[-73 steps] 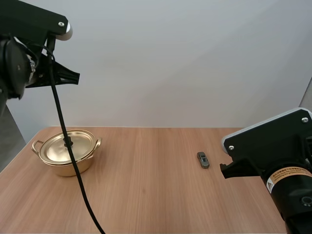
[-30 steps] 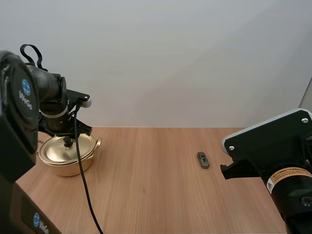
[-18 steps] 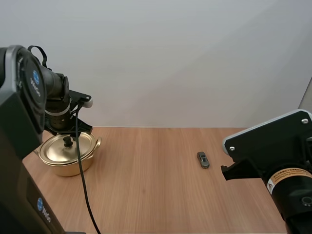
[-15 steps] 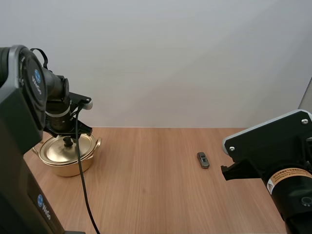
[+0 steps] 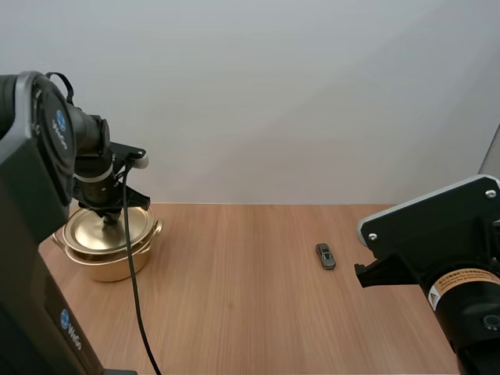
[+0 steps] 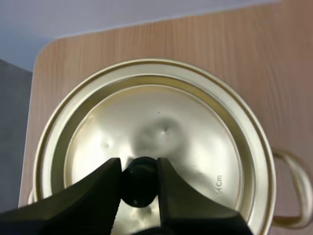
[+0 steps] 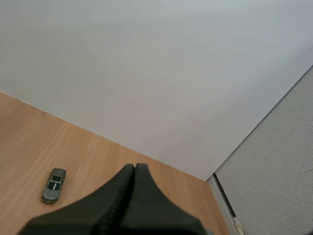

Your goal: Open the pot, put the car inside, and close it

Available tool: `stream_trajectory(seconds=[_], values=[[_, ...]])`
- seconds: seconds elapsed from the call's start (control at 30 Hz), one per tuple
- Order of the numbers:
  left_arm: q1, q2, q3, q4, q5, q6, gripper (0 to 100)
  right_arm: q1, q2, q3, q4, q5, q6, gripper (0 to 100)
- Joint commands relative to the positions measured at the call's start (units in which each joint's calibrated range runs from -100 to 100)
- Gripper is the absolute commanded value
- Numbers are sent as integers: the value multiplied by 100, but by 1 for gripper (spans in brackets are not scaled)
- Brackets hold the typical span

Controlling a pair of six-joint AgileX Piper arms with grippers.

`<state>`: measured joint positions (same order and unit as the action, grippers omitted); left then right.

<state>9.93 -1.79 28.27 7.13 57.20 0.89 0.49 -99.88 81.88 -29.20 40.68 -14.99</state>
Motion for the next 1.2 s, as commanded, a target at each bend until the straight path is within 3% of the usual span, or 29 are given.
stream_trajectory(seconds=[0.0,0.2,0.3,0.5,0.87,1.17], values=[[3,-366,-171,-713,-18,161,0,0,268,55,19,-269,-40,0],[3,-1776,-285,-2331,-18,925,0,0,1186,100,35,-1230,-217,0],[3,-2489,-273,-2642,-18,982,0,-59,1458,100,135,-2038,-195,0],[3,-3881,-273,-2933,-18,982,0,-356,2244,100,1199,-3820,-175,0],[3,-5674,-273,-2959,-96,897,0,-401,5411,-1069,1304,-3017,-175,0],[3,-5973,-273,-2959,-6,850,0,-401,6802,-1854,1304,-2881,-175,0]])
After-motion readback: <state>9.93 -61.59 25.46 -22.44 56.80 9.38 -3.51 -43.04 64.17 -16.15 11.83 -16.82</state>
